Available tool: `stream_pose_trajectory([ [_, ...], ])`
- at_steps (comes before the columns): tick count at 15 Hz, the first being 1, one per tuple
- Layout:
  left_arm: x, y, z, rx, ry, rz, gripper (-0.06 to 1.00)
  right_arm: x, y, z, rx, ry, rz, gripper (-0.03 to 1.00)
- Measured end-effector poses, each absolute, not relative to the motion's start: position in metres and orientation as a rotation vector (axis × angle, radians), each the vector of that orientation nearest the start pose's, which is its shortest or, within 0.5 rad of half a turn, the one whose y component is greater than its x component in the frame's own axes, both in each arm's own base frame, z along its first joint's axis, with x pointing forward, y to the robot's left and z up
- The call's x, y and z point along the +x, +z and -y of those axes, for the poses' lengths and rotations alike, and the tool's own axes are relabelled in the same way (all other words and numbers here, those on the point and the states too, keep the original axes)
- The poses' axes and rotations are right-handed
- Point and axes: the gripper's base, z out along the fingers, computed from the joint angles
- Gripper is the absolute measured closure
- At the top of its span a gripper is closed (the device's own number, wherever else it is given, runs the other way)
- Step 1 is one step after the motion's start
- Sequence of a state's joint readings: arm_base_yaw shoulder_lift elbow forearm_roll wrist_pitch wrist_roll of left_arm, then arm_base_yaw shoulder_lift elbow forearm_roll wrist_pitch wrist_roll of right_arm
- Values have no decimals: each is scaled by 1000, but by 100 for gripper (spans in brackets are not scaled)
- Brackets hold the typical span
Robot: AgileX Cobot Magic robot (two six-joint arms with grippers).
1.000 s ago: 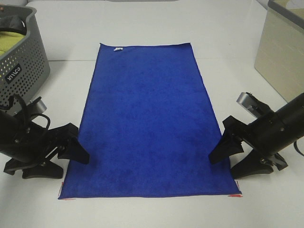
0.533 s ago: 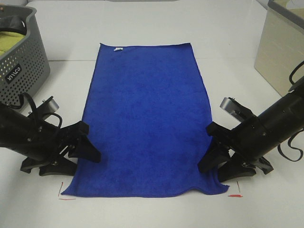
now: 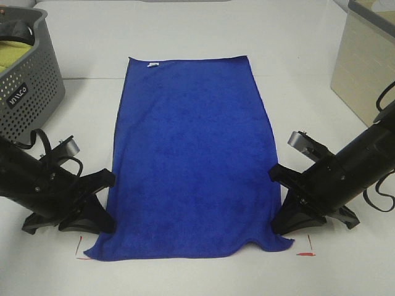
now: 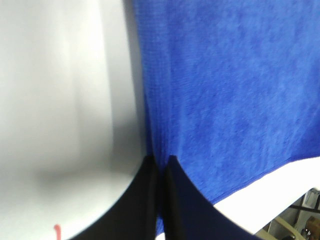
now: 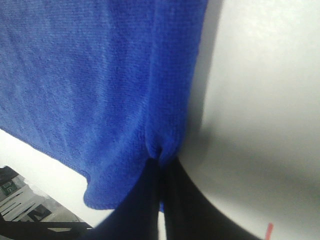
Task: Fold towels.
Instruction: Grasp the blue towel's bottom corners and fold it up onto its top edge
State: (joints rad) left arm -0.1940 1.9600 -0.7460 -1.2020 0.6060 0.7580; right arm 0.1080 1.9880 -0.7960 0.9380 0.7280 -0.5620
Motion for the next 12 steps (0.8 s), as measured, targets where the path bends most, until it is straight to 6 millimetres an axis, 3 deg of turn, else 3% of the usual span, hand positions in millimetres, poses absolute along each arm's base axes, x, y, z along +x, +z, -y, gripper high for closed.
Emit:
stream_pose_trajectory([
  [2,267,83,99,-151,-847,-3019,93,270,80,-76,173,839,-3133,95],
  [5,257,110,94,-119,-785,-2996,93,249,95,-69,134,748,-3134,95],
  [7,238,124,92,-123,-815,-2995,93,226,101,-66,128,740,-3149,95],
  [10,207,126,88,-153,-840,-3038,93,197,103,-63,134,738,-3186,95],
  [12,193,128,85,-163,-844,-3046,93,189,104,-62,124,739,-3195,95],
])
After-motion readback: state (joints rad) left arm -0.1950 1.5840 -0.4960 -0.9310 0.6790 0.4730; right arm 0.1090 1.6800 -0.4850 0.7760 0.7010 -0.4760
